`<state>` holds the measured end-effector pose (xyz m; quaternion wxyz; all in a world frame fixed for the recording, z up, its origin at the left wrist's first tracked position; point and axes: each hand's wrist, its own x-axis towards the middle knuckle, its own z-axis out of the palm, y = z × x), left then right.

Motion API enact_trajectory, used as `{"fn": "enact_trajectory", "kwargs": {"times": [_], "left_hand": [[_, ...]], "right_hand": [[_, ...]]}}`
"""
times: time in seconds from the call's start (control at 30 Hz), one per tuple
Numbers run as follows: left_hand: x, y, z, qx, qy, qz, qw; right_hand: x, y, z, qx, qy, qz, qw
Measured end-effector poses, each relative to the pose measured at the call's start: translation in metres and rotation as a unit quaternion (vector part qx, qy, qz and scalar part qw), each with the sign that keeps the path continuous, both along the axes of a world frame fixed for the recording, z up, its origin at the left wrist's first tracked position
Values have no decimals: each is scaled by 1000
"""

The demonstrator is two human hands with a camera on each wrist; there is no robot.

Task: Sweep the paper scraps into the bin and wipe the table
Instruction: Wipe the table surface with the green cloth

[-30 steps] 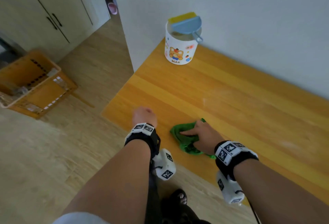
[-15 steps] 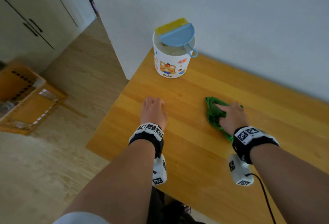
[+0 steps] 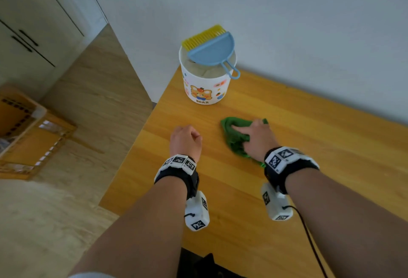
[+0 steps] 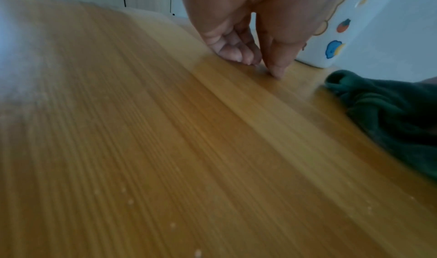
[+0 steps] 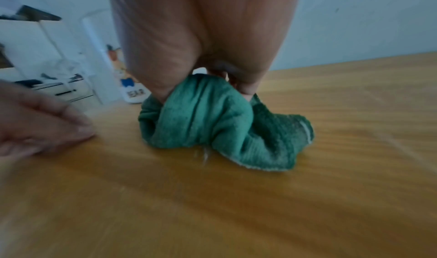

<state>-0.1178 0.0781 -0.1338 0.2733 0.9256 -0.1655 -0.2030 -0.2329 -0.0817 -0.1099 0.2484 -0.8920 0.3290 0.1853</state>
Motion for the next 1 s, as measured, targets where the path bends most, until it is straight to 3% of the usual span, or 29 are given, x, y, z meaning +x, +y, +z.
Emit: {"fn": "enact_trajectory", "kwargs": {"times": [0.1, 0.27, 0.53, 0.63, 0.73, 1.0], "left_hand": [[-8, 2, -2, 1, -1, 10, 1000], [-34, 0, 6, 26, 18, -7, 999], [-85, -18, 20, 10, 45, -42, 998], [-84, -14, 19, 24, 46, -38, 998], [-74, -19, 17, 36, 52, -22, 998], [-22, -68, 15, 19, 94, -62, 993]], "right_hand": [[-17, 20, 5, 22, 11, 57, 998], [-63, 37, 12, 35, 50, 71, 996], [-146, 38, 7, 16, 25, -20, 999], [-140, 36, 5, -5, 22, -22, 999], [-119, 27, 6, -62, 30, 29, 997], [-26, -39, 2, -84, 5, 49, 995]]}}
